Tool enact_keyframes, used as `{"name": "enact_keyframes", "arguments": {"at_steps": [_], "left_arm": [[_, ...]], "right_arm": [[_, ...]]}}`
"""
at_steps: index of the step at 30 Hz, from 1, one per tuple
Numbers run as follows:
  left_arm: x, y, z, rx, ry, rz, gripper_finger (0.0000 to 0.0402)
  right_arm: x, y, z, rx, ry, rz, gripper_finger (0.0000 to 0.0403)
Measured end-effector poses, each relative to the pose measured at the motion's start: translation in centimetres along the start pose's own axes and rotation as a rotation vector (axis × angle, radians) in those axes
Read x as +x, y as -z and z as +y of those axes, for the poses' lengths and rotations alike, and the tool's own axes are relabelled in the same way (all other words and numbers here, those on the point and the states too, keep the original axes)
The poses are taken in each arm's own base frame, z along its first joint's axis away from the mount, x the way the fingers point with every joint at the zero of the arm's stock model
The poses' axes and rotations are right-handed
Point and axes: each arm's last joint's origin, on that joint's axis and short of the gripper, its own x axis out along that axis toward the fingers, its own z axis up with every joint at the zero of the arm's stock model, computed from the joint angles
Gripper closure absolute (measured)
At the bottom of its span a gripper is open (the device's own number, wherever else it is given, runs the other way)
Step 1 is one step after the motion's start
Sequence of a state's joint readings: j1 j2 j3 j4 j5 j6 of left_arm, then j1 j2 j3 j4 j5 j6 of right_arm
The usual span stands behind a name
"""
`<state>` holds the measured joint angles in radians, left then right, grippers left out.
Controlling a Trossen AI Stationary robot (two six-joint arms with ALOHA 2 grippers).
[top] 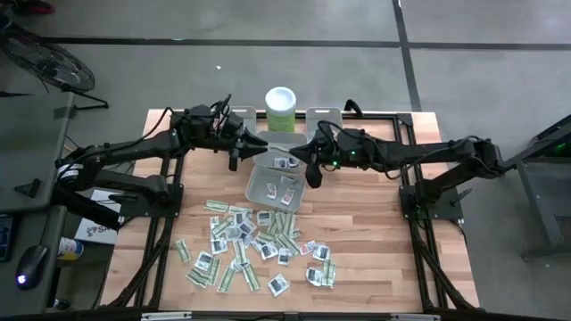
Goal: Pick & Place First Aid Supplies
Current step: Put the bandage pack into the left bin
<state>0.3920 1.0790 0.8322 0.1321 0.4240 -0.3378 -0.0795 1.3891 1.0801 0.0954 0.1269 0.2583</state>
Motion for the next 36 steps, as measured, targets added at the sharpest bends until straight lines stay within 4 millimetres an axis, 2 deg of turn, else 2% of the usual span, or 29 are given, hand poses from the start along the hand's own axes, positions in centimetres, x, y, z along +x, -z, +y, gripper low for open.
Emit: {"name": "enact_keyframes", "arguments": {"at_steps": [7, 14, 23, 27, 34, 36], "left_arm": [[0.0, 0.0, 0.0, 0.000, 0.000, 0.000, 0.0285], [0.0, 0.0, 0.0, -0.001, -0.001, 0.003, 0.0285], [0.0, 0.1, 0.0, -0.003, -0.002, 0.007, 0.0287], [0.0, 0.1, 0.0, -0.003, -0.001, 0.007, 0.0314], [0.0, 0.1, 0.0, -0.003, 0.000, 0.008, 0.0390], [0.0, 0.1, 0.0, -0.002, 0.000, 0.007, 0.0397]], "right_arm": [[0.1, -0.6, -0.2, 0.011, -0.027, -0.048, 0.0403], [1.4, 0.0, -0.3, 0.036, -0.057, -0.063, 0.0403], [1.5, -0.4, -0.5, 0.049, -0.052, -0.101, 0.0403], [1.5, -0.3, -0.5, 0.047, -0.049, -0.084, 0.0403], [1.5, -0.3, -0.5, 0.046, -0.054, -0.084, 0.0403], [1.5, -0.3, -0.5, 0.046, -0.055, -0.084, 0.0403]]}}
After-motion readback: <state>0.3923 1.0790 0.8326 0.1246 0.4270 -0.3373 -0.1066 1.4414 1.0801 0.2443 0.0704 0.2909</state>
